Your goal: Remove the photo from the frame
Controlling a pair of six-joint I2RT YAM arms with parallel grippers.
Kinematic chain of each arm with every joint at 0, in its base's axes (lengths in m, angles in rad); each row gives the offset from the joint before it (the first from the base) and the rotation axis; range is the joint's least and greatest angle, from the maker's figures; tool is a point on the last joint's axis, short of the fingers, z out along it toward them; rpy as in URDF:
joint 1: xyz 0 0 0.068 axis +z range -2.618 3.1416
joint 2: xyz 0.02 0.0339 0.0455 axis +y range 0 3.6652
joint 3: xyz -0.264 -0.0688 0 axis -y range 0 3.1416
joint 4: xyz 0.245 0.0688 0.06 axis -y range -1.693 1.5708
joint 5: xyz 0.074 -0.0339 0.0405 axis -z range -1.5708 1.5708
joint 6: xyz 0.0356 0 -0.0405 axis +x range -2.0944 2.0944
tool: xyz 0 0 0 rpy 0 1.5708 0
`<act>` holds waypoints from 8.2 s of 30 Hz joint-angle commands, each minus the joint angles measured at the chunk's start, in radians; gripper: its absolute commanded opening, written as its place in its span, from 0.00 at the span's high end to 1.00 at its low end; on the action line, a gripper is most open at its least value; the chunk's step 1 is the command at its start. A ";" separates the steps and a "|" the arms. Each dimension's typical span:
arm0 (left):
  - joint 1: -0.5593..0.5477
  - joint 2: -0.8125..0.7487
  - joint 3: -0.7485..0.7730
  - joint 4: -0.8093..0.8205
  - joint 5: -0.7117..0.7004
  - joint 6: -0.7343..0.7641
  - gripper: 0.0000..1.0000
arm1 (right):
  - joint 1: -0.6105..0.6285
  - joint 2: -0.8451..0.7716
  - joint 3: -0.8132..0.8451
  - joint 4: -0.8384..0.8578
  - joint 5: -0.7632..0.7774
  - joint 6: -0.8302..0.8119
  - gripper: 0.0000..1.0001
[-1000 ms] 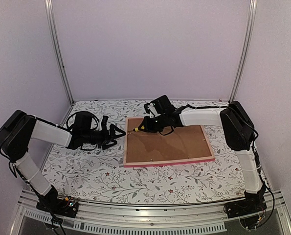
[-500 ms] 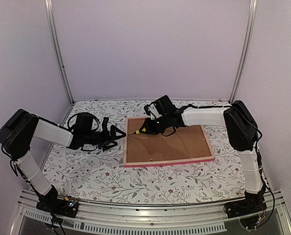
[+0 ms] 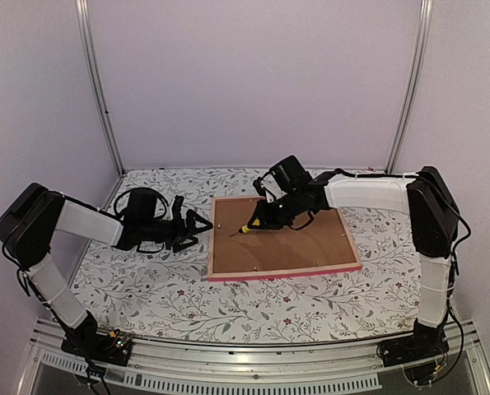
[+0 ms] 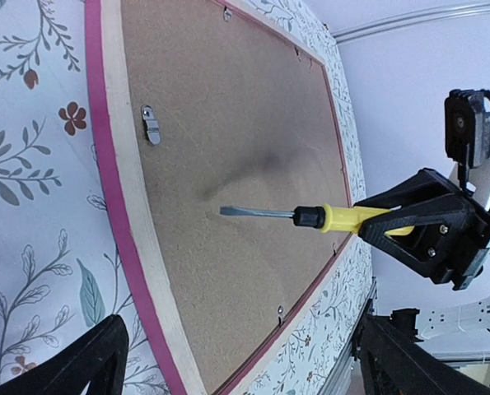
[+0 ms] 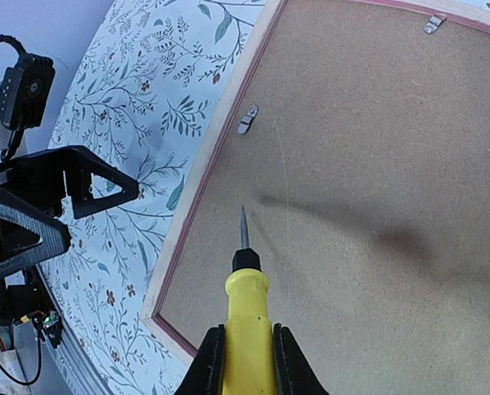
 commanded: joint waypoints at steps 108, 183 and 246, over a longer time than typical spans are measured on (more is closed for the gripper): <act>-0.210 0.134 0.253 -0.322 0.060 0.178 0.01 | -0.167 -0.511 -0.326 -0.690 0.226 -0.223 1.00; -0.184 0.101 0.226 -0.393 0.018 0.242 0.01 | -0.288 -0.393 -0.329 -0.479 0.608 -0.101 1.00; -0.182 0.101 0.222 -0.425 0.008 0.241 0.01 | -0.292 -0.335 -0.242 -0.602 0.541 -0.195 1.00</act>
